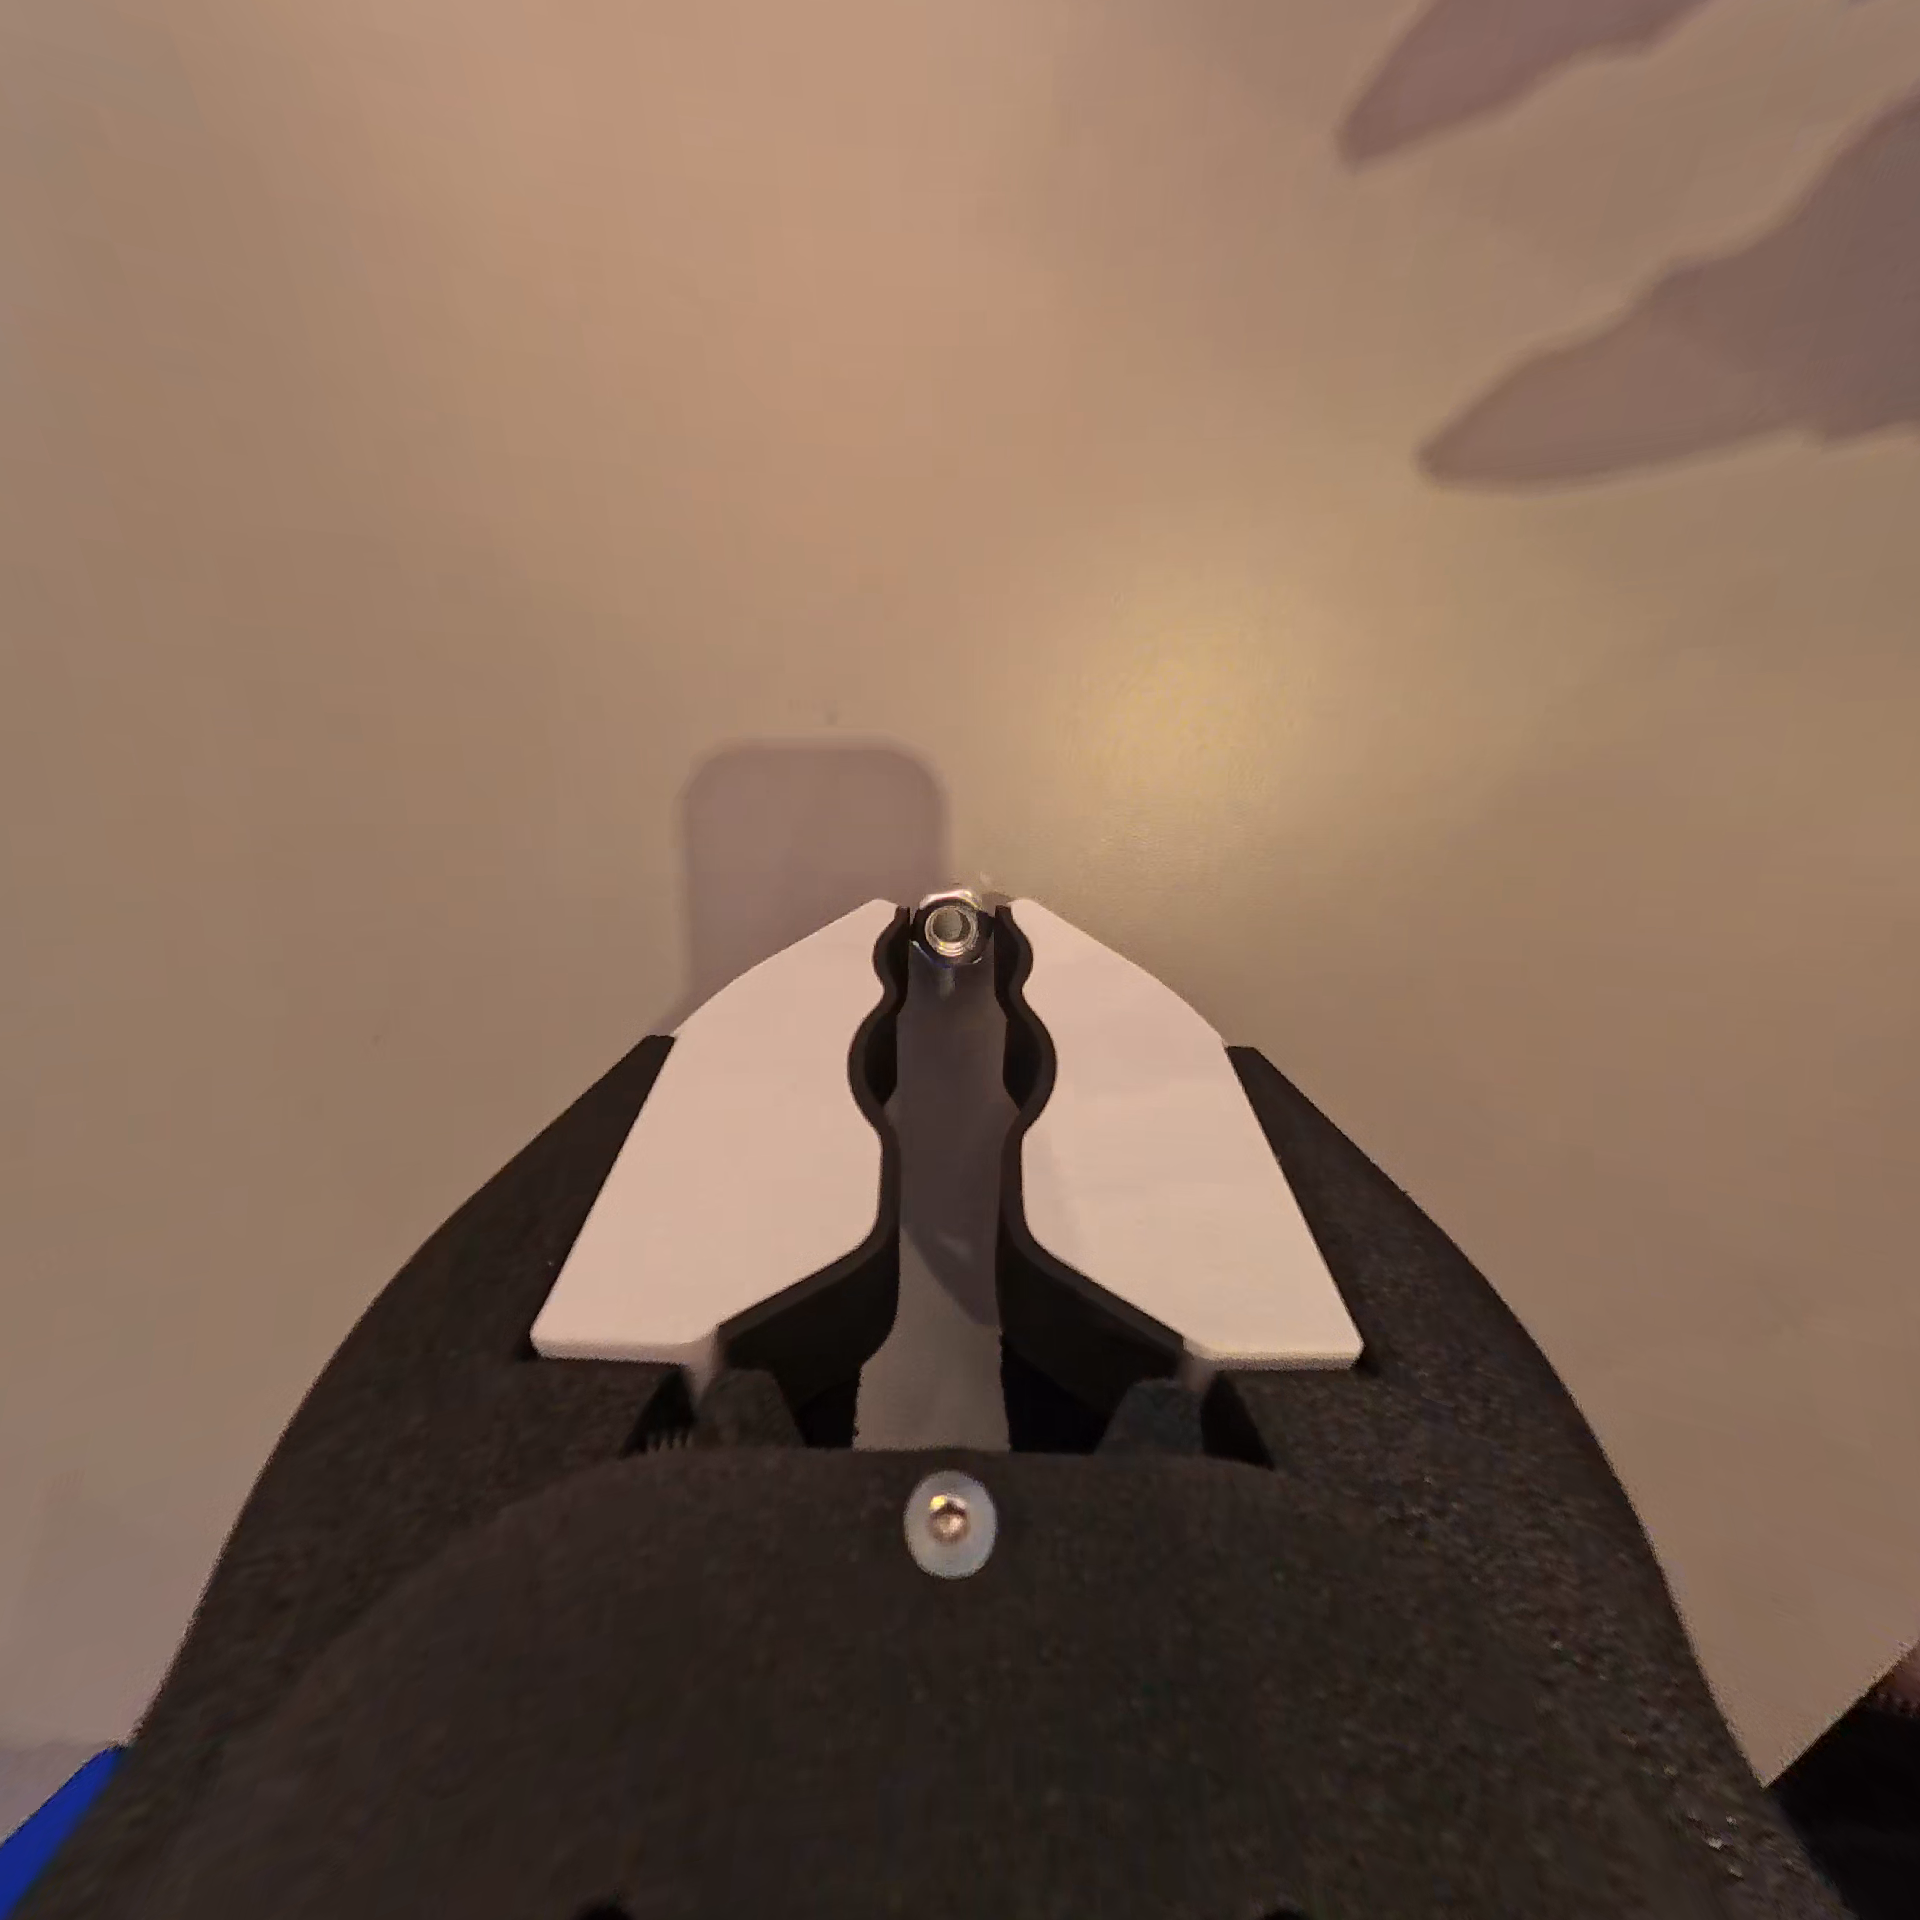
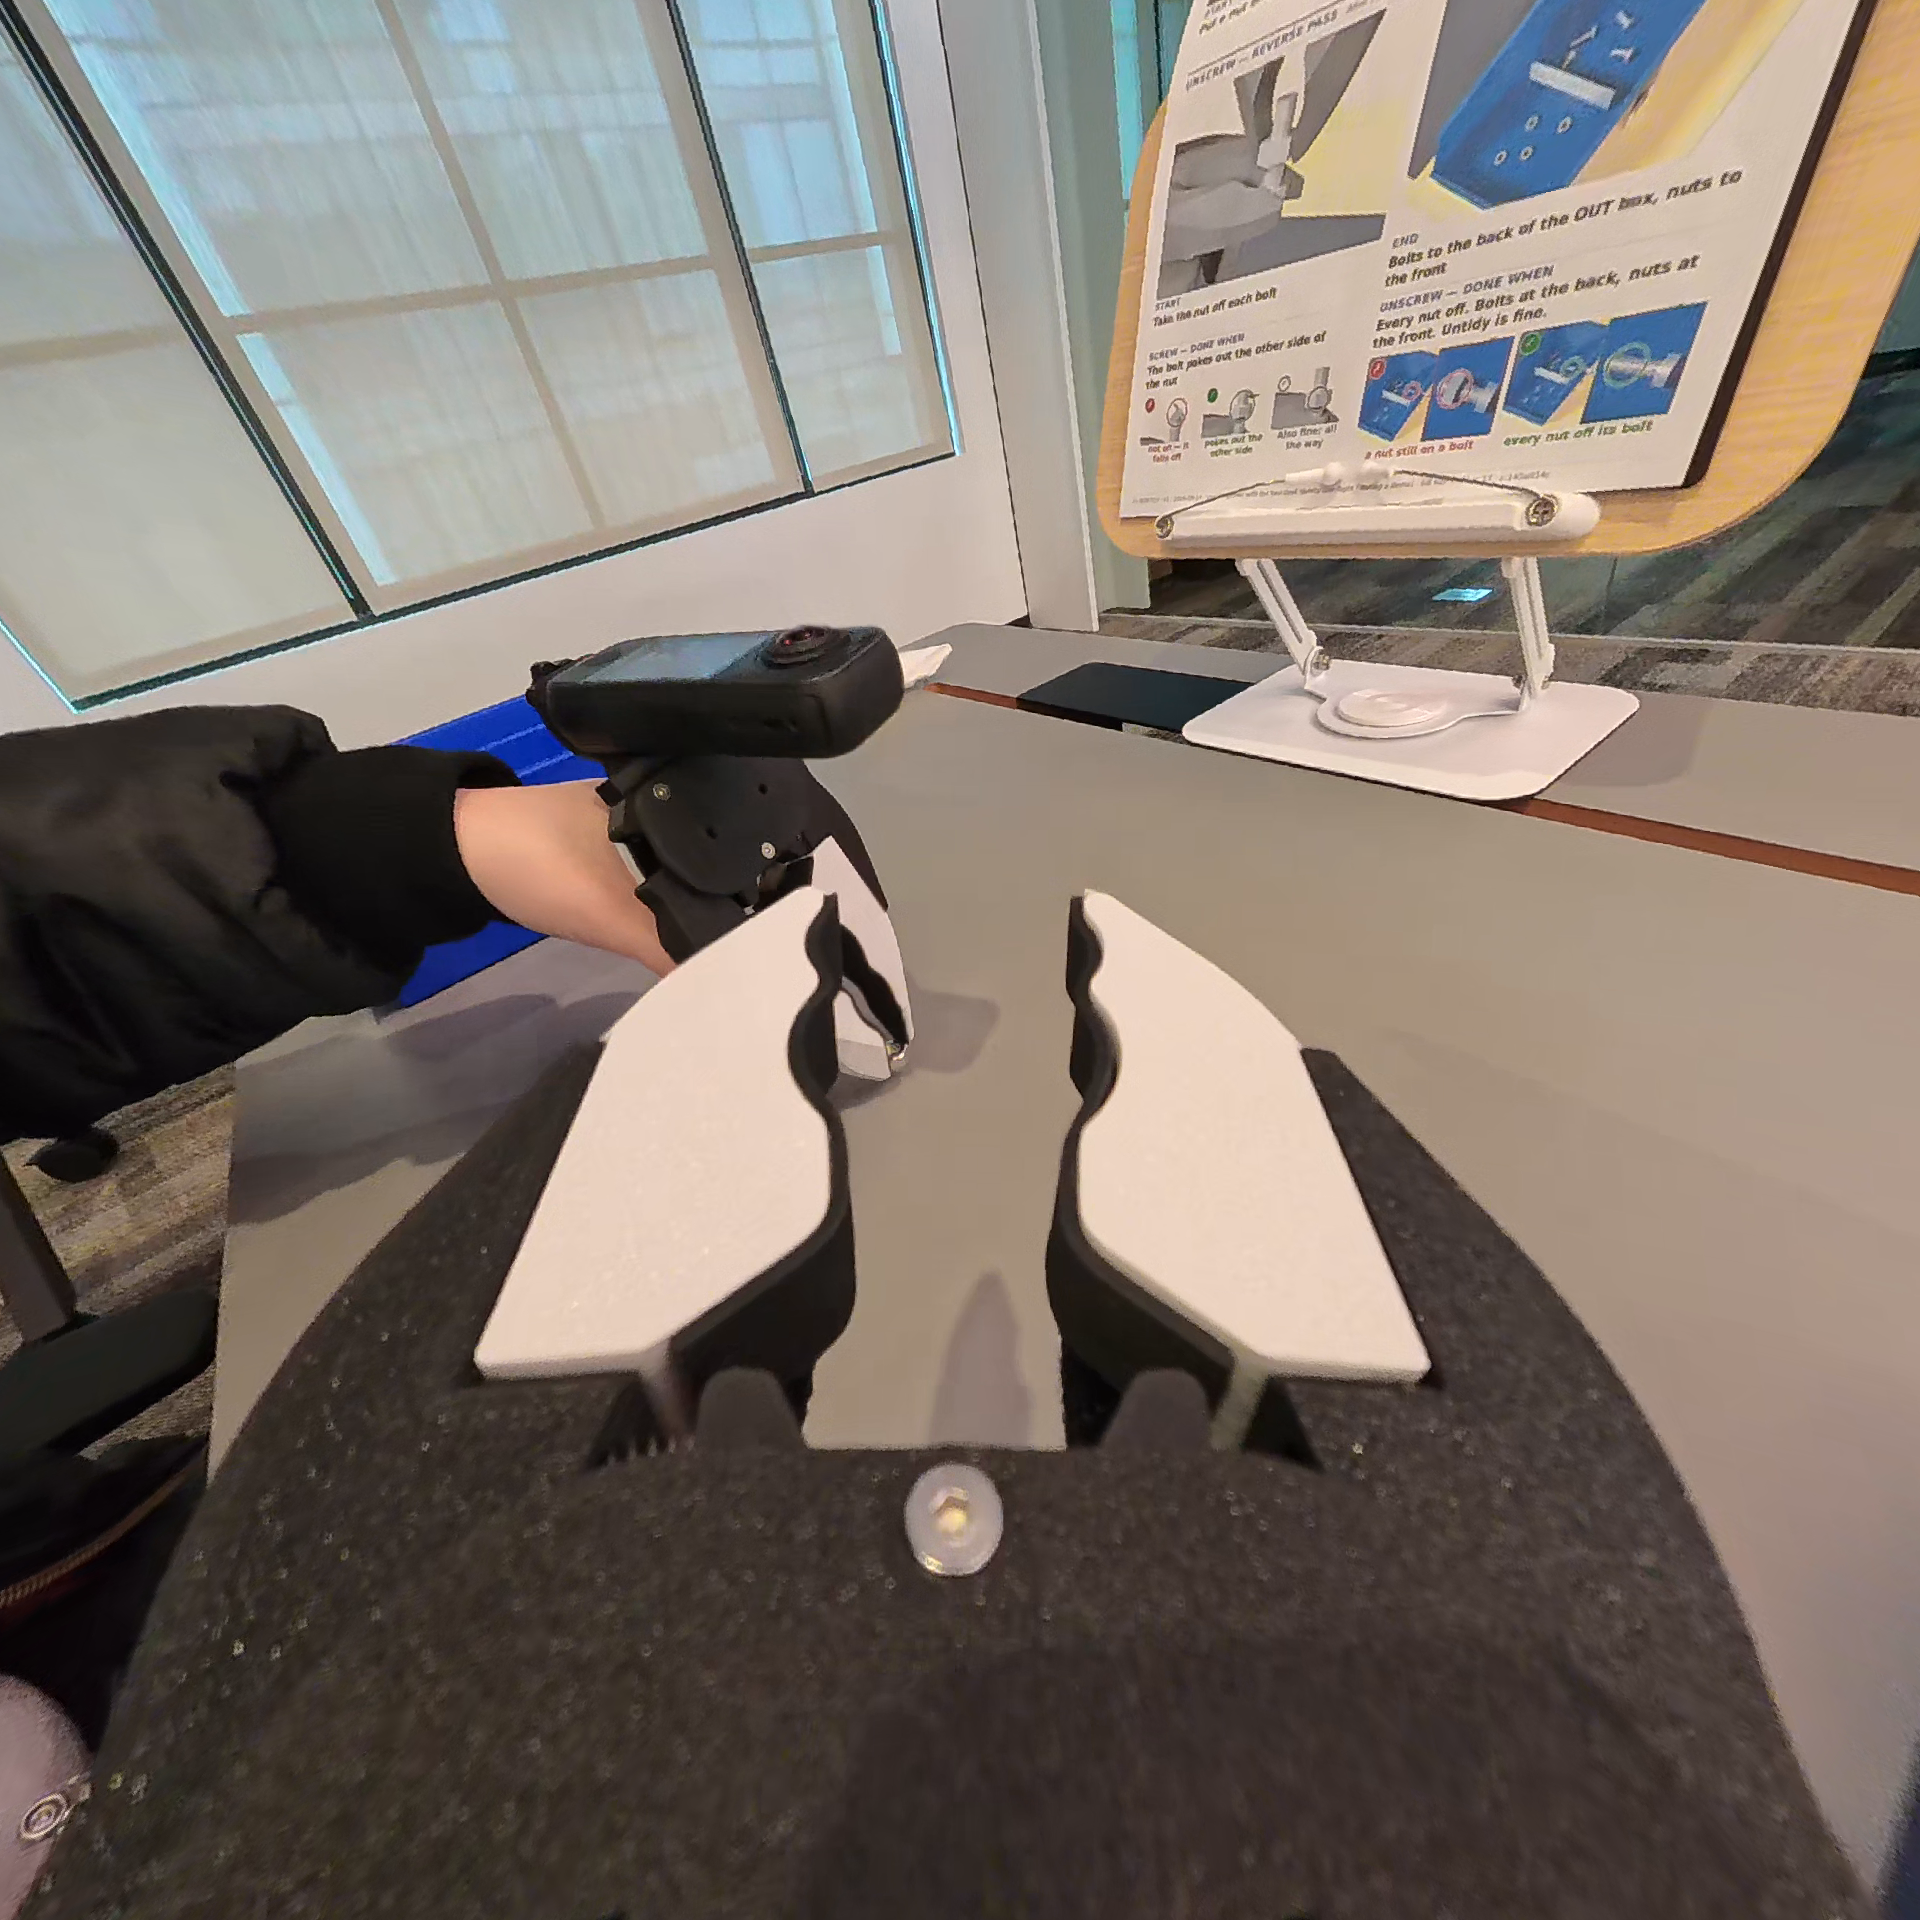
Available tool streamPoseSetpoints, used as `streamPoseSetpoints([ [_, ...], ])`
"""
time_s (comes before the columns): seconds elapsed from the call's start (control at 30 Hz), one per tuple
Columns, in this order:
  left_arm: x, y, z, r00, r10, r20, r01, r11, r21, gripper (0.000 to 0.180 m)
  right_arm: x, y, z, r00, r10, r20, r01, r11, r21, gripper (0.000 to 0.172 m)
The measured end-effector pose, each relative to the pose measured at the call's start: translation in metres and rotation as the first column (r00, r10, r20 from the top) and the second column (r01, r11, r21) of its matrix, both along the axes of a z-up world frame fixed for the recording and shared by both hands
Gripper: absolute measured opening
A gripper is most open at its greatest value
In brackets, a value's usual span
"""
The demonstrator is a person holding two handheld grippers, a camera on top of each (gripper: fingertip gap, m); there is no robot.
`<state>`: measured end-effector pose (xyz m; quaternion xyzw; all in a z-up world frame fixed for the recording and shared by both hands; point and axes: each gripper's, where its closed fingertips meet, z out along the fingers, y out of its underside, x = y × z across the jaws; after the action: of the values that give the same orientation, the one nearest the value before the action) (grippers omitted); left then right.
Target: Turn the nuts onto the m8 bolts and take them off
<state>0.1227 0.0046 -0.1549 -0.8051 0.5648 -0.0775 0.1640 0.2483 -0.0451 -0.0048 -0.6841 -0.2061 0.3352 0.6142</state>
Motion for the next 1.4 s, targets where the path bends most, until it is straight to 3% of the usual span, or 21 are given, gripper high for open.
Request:
streamPoseSetpoints([
  [0.3, 0.002, -0.002, -0.004, 1.000, -0.011, -0.015, 0.011, 1.000, 0.006, 0.017, 0.003, 0.001, -0.002, 1.000, -0.003, -0.018, 0.003, 1.000, -0.003, 0.041],
  [0.37, 0.003, 0.001, -0.003, 1.000, -0.005, -0.006, 0.006, 1.000, 0.026, 0.034, 0.004, 0.001, -0.002, 1.000, -0.004, -0.018, 0.004, 1.000, -0.003, 0.041],
  [0.47, 0.004, 0.004, 0.006, 1.000, 0.003, 0.031, -0.005, 0.999, 0.048, 0.043, 0.005, 0.000, -0.002, 1.000, -0.006, -0.017, 0.006, 1.000, -0.004, 0.041],
  [0.57, 0.002, 0.009, 0.048, 0.988, 0.024, 0.150, -0.039, 0.994, 0.098, 0.043, 0.007, -0.001, -0.001, 1.000, -0.010, -0.014, 0.010, 1.000, -0.003, 0.041],
  [0.67, -0.028, 0.015, 0.123, 0.964, 0.042, 0.263, -0.102, 0.971, 0.217, 0.043, 0.009, -0.002, 0.002, 1.000, -0.008, -0.006, 0.008, 1.000, -0.002, 0.041],
  [0.77, -0.106, 0.025, 0.197, 0.955, 0.116, 0.271, -0.221, 0.891, 0.398, 0.042, 0.013, -0.005, 0.005, 1.000, -0.012, 0.014, 0.012, 1.000, 0.010, 0.041],
  [0.87, -0.204, 0.034, 0.231, 0.928, 0.261, 0.265, -0.362, 0.795, 0.486, 0.036, 0.017, -0.008, 0.008, 1.000, -0.017, 0.011, 0.017, 1.000, 0.018, 0.041],
  [0.97, -0.292, 0.039, 0.204, 0.887, 0.434, 0.157, -0.459, 0.794, 0.399, 0.041, 0.017, -0.010, 0.008, 1.000, -0.018, 0.008, 0.018, 1.000, 0.017, 0.041],
  [1.07, -0.336, 0.041, 0.153, 0.835, 0.545, 0.078, -0.548, 0.808, 0.216, 0.036, 0.014, -0.011, 0.006, 0.999, -0.023, 0.030, 0.023, 1.000, 0.001, 0.041],
  [1.2, -0.364, 0.061, 0.095, 0.766, 0.643, -0.020, -0.637, 0.762, 0.116, 0.035, 0.006, -0.016, 0.010, 0.999, -0.019, 0.048, 0.018, 1.000, 0.003, 0.041],
  [1.4, -0.370, 0.080, 0.038, 0.691, 0.710, -0.136, -0.719, 0.694, -0.031, 0.029, 0.005, -0.018, 0.014, 0.994, -0.031, 0.109, 0.030, 0.999, 0.013, 0.042],
])
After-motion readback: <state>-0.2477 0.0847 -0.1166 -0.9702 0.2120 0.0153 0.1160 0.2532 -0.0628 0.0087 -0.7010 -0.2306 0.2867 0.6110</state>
